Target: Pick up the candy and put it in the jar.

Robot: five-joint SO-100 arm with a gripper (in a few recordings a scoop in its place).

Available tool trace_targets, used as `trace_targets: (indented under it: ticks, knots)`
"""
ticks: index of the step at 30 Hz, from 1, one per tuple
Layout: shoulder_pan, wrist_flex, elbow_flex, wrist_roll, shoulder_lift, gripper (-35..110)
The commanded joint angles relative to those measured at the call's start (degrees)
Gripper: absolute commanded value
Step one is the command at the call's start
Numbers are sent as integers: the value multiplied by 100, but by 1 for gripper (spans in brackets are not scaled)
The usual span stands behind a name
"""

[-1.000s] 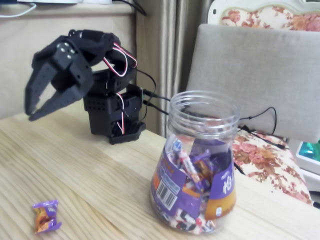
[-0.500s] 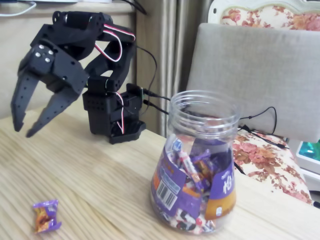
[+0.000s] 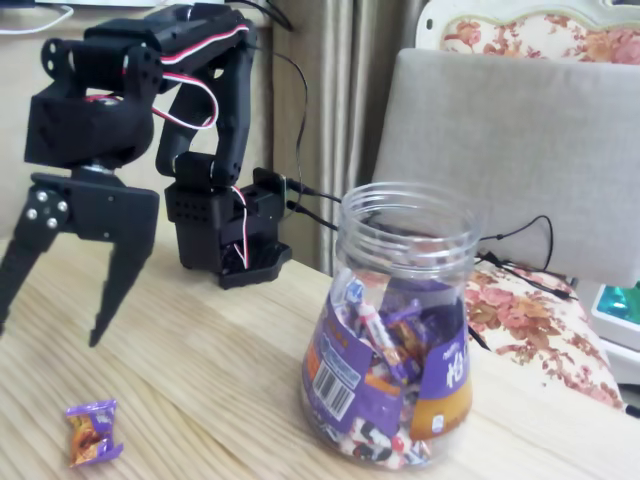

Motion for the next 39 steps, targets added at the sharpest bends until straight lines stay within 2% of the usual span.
trace_targets:
  ticks: [1,7,18,37,39]
  knots:
    - [-141,26,-387,404,-185,53]
    - [-554,-316,-633,729,-1037,47]
    - [-765,-976,-844,756,-1934,46]
    - [-896,-1758,-272,1090,-2259,40]
    - [-914,-1828,-211,1134,-2259,35]
